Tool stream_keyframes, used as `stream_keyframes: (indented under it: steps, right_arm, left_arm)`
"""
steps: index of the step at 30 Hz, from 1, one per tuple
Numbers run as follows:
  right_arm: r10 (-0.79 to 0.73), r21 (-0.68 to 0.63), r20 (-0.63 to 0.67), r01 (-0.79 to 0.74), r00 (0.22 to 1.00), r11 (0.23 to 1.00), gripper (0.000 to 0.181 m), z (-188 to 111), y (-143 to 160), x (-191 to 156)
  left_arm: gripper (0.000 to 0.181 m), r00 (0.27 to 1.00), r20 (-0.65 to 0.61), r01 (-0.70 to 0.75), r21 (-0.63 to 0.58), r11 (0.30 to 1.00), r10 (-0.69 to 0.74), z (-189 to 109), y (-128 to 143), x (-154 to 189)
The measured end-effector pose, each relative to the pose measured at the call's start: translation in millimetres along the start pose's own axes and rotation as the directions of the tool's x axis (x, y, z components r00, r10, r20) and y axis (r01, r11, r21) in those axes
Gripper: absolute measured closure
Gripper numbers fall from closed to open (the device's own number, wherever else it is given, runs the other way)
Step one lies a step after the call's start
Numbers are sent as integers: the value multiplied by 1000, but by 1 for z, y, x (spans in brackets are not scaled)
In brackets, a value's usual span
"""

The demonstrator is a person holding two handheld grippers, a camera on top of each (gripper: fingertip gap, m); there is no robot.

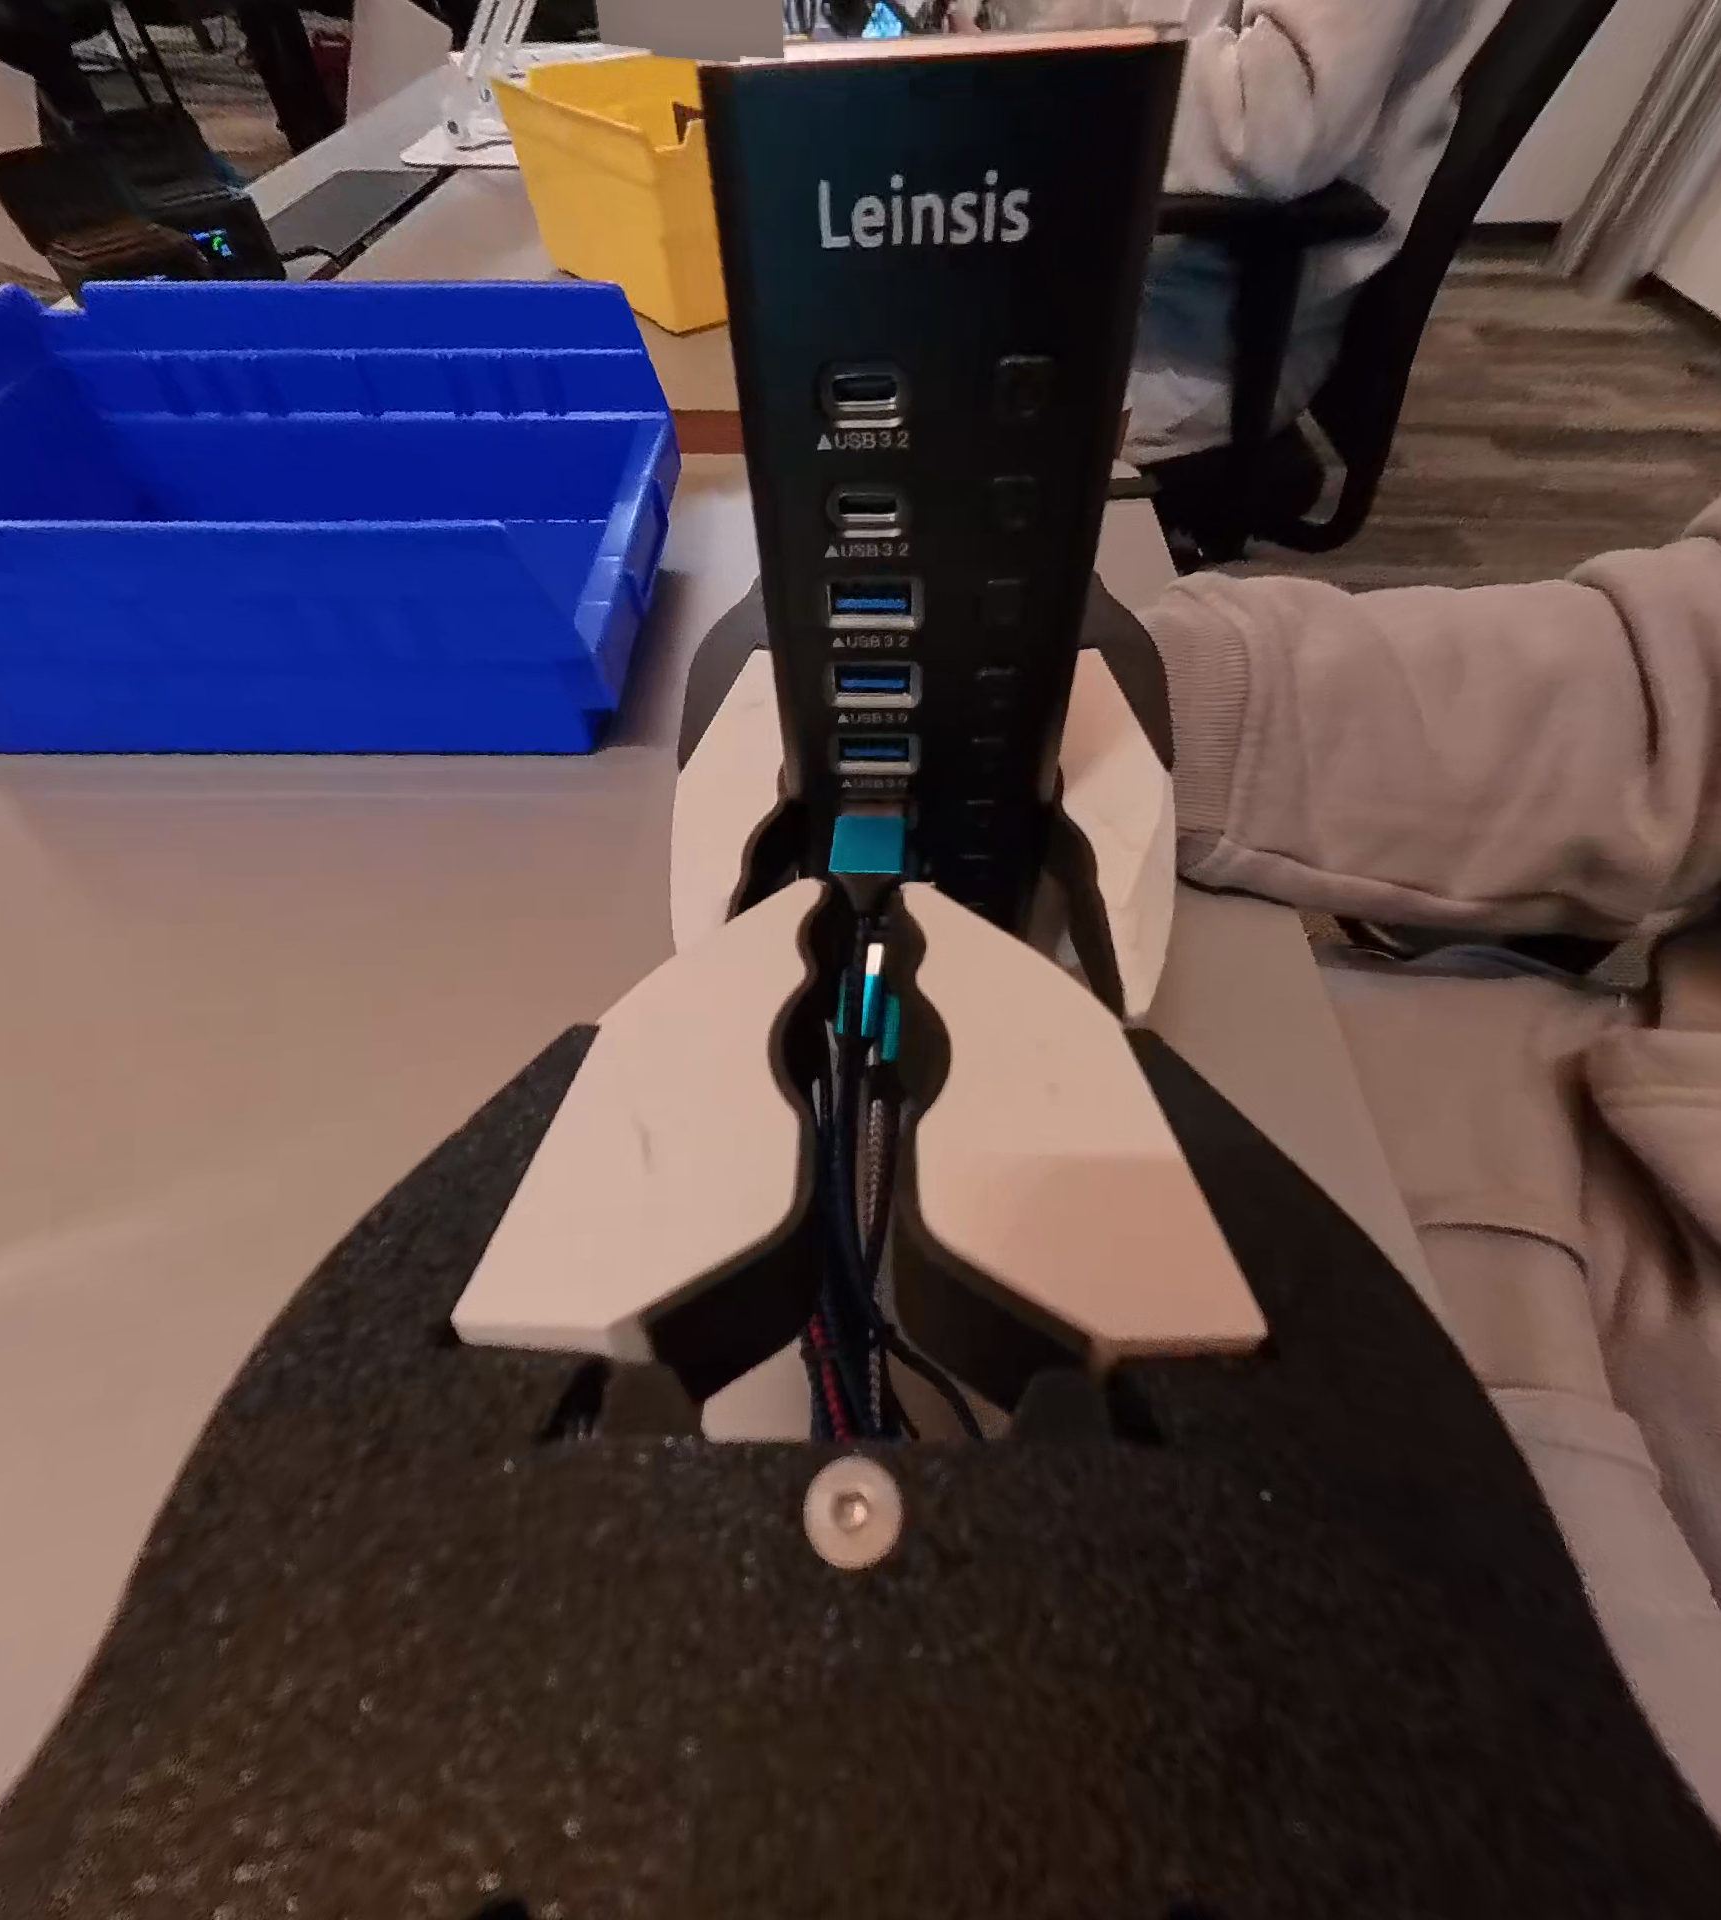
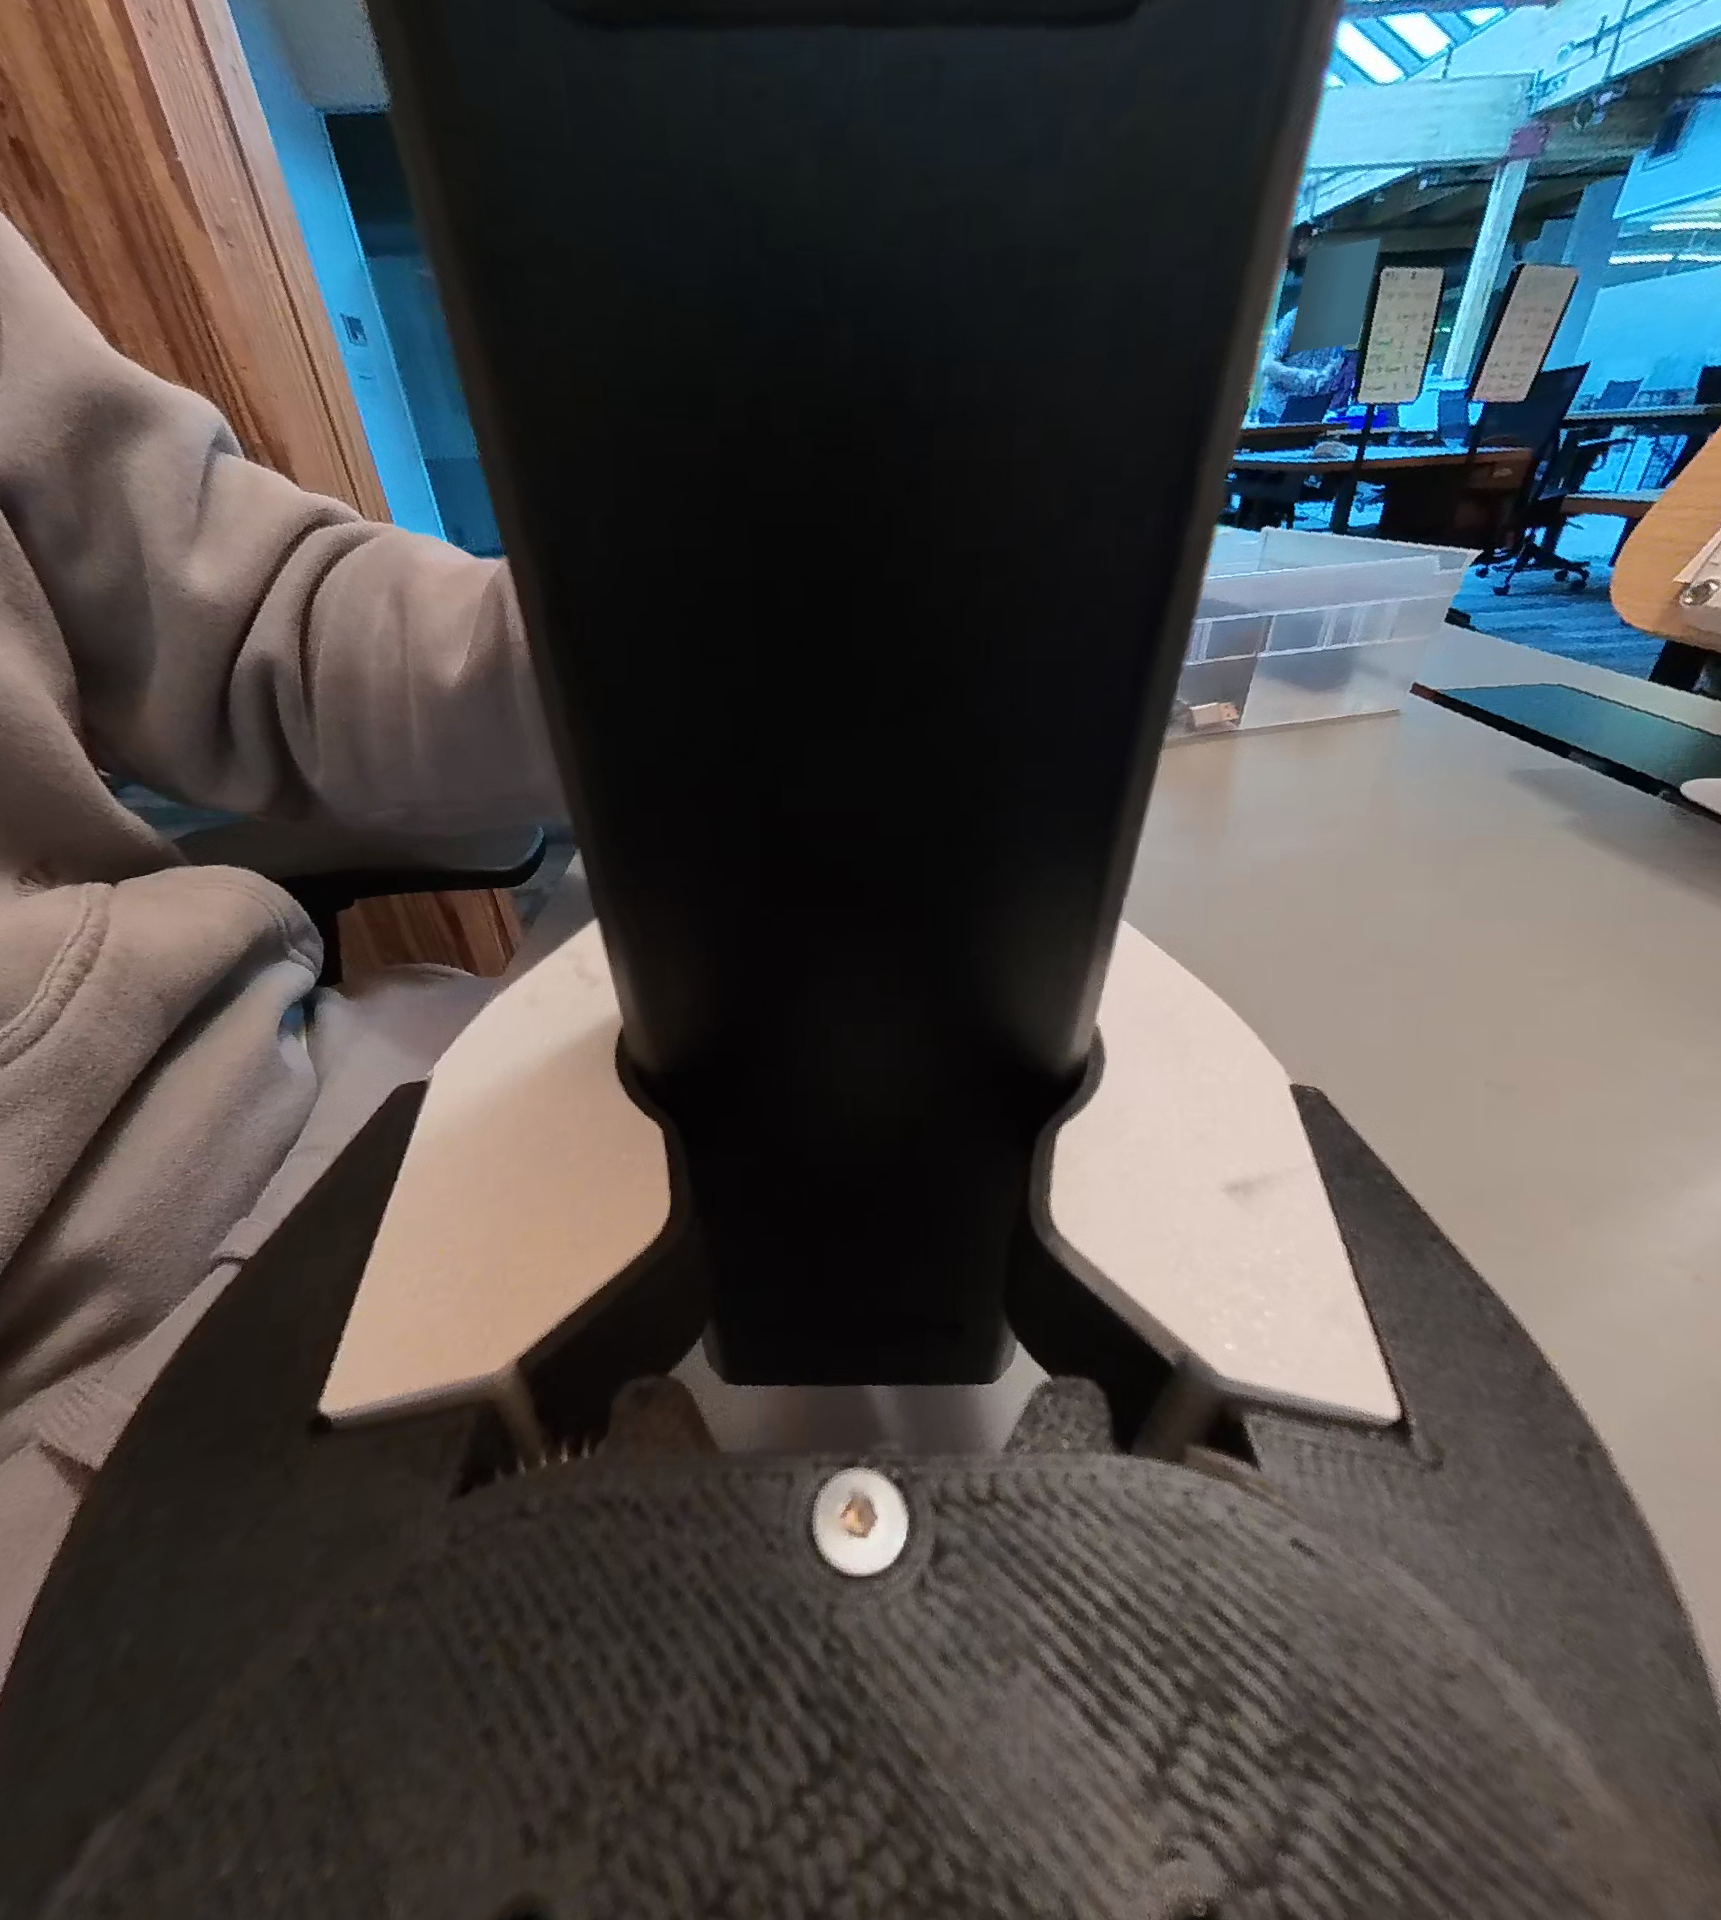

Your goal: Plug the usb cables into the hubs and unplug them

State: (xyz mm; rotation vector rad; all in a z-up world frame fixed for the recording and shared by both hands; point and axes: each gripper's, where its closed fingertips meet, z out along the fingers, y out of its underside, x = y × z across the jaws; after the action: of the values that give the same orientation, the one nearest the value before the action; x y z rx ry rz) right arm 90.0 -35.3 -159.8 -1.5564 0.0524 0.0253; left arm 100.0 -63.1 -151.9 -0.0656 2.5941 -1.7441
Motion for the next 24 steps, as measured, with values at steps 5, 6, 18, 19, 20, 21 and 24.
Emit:
stream_keyframes:
  steps: [5, 6, 18, 19, 20, 21, 24]
  right_arm:
    - [-7, -56, 2, 7, 1000, 998, 108, 6, 7, -1]
    - [-3, -57, 2, 3, 1000, 998, 108, 7, 7, -1]
    - [-2, -63, -16, 1, 1000, 998, 108, 6, 8, 2]
    - [-3, -53, -23, 1, 1000, 999, 108, 5, 6, 3]
    - [-6, -37, -26, 5, 1000, 999, 108, 3, 4, 2]
    - [-8, -19, -28, 7, 1000, 1000, 108, 1, 2, 3]
    - [12, 22, -34, -11, 999, 1000, 109, -3, -2, 5]
  left_arm:
    - [175, 1000, 11, -25, -27, 999, 26, -4, 5, 1]
    - [175, 999, 21, -32, -23, 999, 33, -3, 4, 1]
    - [166, 994, 108, -16, 83, 996, 7, -12, -1, 3]
    - [163, 991, 132, -9, 114, 993, -6, -22, -5, 1]
    - [159, 987, 158, -2, 138, 990, -20, -36, -7, -1]
    - [158, 981, 194, 3, 149, 989, -33, -54, -8, -5]
    - [159, 935, 353, 4, 97, 995, -38, -129, 5, -28]
